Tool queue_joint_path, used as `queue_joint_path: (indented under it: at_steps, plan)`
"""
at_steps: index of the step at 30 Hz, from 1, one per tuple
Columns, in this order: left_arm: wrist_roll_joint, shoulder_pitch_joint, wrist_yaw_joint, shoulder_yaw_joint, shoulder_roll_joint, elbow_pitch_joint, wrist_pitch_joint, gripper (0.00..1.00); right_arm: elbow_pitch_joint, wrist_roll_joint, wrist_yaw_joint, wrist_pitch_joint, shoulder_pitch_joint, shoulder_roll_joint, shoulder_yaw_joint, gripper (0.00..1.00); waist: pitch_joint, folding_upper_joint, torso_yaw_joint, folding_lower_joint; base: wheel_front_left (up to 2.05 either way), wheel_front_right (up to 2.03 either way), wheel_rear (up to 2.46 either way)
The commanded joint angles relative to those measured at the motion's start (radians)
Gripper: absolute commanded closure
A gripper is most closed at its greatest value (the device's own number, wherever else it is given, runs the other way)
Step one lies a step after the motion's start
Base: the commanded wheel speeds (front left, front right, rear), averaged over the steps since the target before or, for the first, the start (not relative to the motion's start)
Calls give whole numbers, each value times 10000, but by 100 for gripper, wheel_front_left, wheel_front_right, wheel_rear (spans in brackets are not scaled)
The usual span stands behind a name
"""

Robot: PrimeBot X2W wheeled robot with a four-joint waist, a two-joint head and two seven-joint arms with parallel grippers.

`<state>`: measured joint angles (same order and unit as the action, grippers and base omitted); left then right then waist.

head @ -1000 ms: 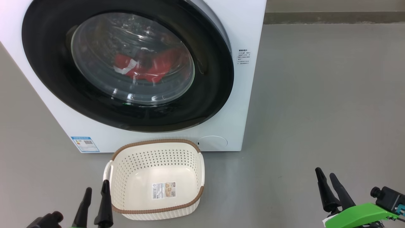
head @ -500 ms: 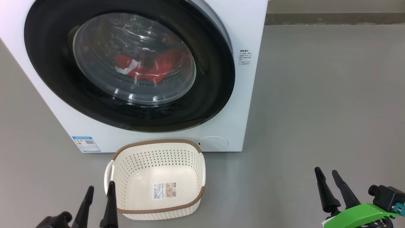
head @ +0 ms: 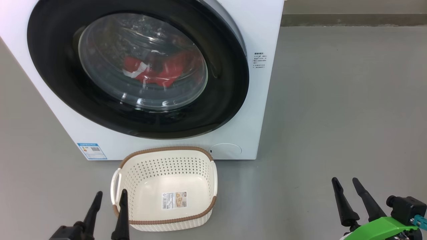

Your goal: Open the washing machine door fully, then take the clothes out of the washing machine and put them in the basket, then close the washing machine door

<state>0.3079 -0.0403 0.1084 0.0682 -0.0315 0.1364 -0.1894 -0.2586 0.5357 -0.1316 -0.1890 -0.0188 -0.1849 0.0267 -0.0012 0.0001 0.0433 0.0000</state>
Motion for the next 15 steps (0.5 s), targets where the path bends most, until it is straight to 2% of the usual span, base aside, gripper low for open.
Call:
queue_joint_path:
  at_steps: [1, 15]
  plan:
    - [-415, 70, -86, -213, -153, -321, -180, 0, 310, -341, 8, -193, 11, -206, 262, 0, 3, -1, 0, 0, 0, 0, 0]
    - [-1974, 0, -20, -188, -186, -432, -595, 0, 556, -1701, 9, -601, 375, -266, 99, 0, 39, -1, -56, 0, 0, 0, 0]
